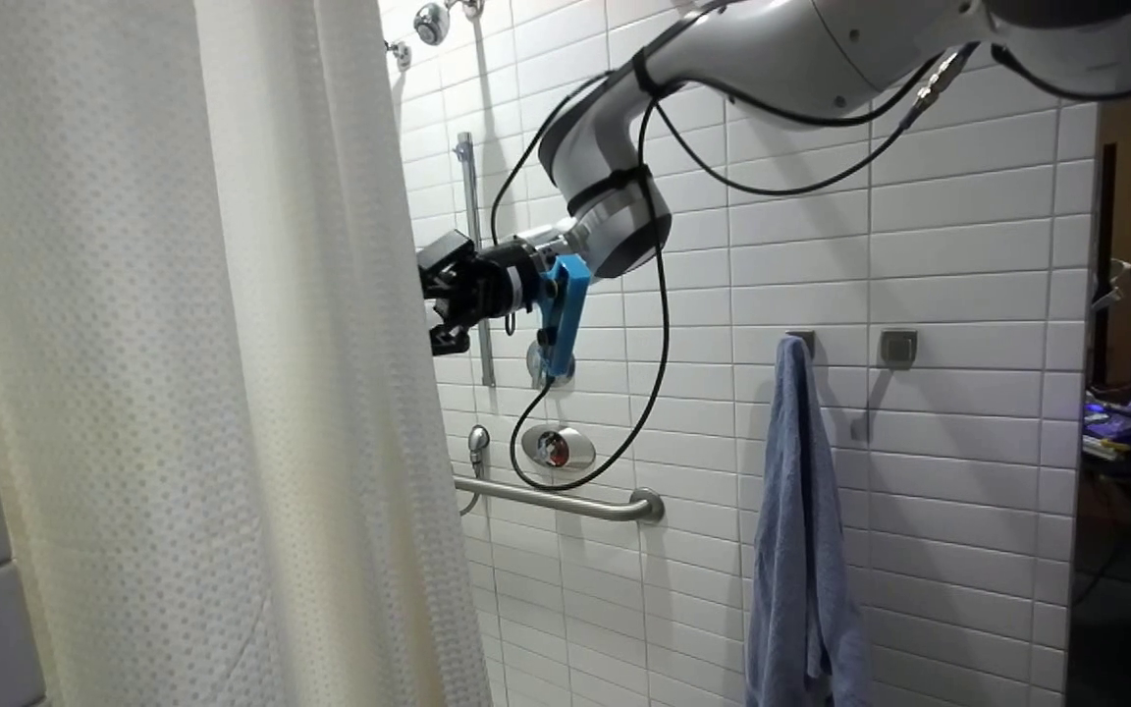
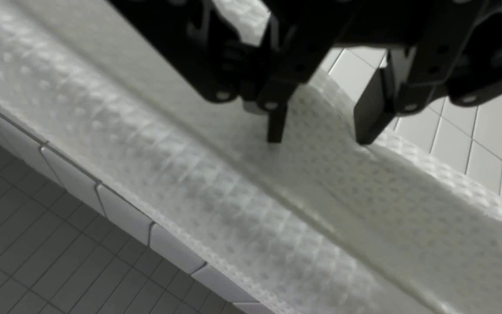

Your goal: Move the shower curtain to the left

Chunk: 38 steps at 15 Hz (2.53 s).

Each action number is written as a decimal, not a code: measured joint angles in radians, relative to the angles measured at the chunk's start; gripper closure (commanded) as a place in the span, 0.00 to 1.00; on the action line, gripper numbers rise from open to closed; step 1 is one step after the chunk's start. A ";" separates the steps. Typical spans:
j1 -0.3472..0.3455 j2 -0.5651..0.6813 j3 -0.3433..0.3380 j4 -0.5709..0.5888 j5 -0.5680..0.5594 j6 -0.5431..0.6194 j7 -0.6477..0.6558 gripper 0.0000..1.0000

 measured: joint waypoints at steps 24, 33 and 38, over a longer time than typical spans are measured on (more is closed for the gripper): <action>-0.022 -0.228 -0.108 -0.106 -0.077 -0.050 -0.197 0.00; 0.076 -0.321 -0.063 -0.296 -0.023 0.214 -0.414 0.00; 0.131 -0.340 -0.020 -0.358 -0.023 0.430 -0.502 0.00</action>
